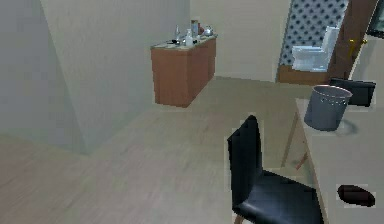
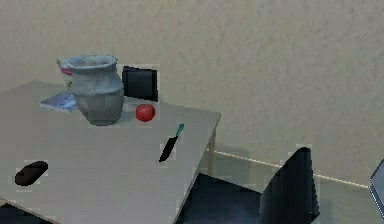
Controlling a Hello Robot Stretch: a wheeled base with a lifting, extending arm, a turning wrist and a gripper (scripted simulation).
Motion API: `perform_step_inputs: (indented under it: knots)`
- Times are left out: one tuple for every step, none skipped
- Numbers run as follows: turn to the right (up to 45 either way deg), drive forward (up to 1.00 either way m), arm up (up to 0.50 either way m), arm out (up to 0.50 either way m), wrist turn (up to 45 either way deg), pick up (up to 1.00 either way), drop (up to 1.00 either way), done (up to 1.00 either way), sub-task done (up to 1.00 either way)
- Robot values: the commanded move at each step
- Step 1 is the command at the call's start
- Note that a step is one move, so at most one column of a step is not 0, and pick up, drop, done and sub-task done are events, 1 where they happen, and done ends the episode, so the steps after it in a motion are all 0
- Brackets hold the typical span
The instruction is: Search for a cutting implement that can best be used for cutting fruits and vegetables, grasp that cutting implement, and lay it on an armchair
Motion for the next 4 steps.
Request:
perform_step_inputs:
  knots:
    - [0.0,0.0,0.5,0.0,0.0,0.0,0.0,0.0,0.0]
    - [0.0,0.0,0.34,0.0,0.0,0.0,0.0,0.0,0.0]
    - [0.0,0.0,0.0,0.44,0.0,0.0,0.0,0.0,0.0]
    - [0.0,0.0,0.0,0.0,45.0,0.0,0.0,0.0,0.0]
